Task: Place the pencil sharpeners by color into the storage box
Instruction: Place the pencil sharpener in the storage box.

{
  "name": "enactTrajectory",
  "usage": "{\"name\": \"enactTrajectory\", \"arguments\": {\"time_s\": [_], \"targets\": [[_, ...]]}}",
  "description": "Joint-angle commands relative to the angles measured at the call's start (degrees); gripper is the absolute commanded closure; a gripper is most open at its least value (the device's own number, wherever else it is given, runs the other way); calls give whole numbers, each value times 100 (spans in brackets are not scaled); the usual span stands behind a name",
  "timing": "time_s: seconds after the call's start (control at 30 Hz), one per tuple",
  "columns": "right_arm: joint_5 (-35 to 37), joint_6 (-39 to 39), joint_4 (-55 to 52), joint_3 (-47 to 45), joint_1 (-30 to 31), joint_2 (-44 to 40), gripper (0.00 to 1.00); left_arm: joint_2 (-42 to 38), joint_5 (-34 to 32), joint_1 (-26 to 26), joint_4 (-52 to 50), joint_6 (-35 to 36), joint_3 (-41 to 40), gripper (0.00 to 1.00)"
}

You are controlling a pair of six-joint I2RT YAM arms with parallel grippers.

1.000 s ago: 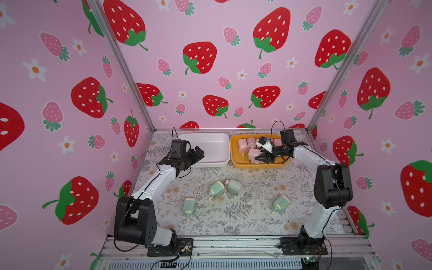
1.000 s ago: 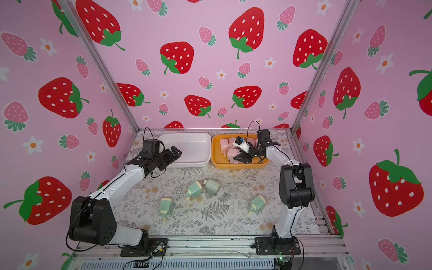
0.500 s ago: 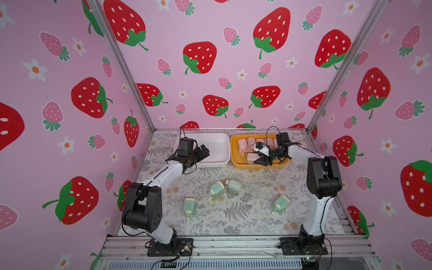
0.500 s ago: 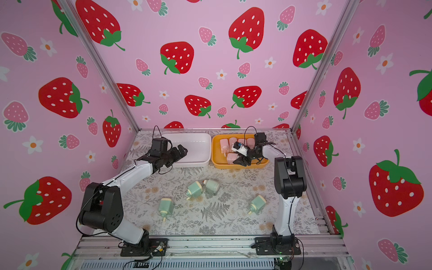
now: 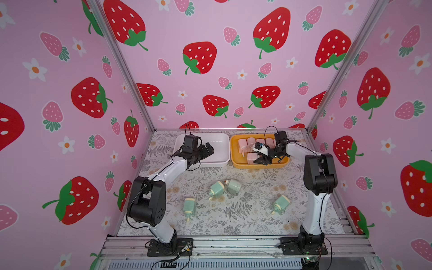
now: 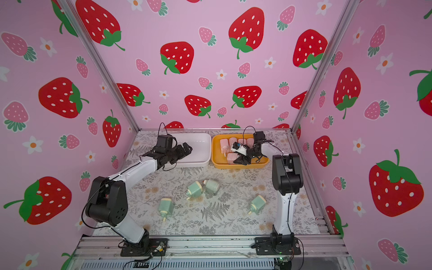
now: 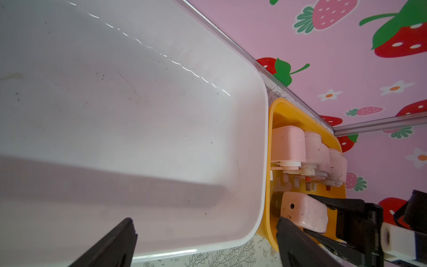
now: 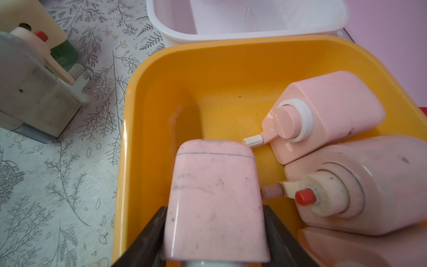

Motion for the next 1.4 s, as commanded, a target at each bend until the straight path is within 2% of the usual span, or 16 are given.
{"name": "enactTrajectory", "arguments": {"time_s": [0.0, 0.1, 0.3, 0.5, 0.73, 0.83, 0.87, 0.97, 1.07, 1.13, 1.27, 1.37], "targets": [[62, -266, -561, 239, 10, 135, 49, 67, 78, -62, -109, 84, 245, 0], [97, -282, -690, 348, 8, 58, 39, 19, 66, -133, -147, 109, 211, 0], [422, -328, -962, 457, 120, -180, 37, -242, 50, -182, -198, 235, -127, 0], [858, -138, -1062, 550, 313, -293, 24, -686, -22, -181, -408, 374, -507, 0], [1125, 484, -887, 393, 546, -1092, 23, -1341, -6, -197, -397, 335, -1180, 0], [1026, 1083, -224, -215, 614, -1680, 22, -1443, -72, -200, -432, 389, -1343, 0], [1012, 1325, 146, -497, 647, -1906, 1, -1437, -85, -194, -442, 444, -1346, 0], [1211, 2186, 1403, -1436, 806, -2525, 0, -1305, -76, -199, -510, 575, -1231, 1], [1992, 3519, 2755, -2220, 997, -2993, 0, -1161, -51, -200, -495, 563, -1091, 1], [2555, 4222, 3174, -2523, 1085, -3156, 0, -1102, 31, -205, -339, 594, -1088, 0], [3804, 6072, 3129, -2607, 1136, -3266, 0, -828, -18, -201, -191, 925, -970, 1], [4157, 6623, 2776, -2575, 1156, -3222, 0, -531, 66, -196, 361, 1125, -1047, 0]]}}
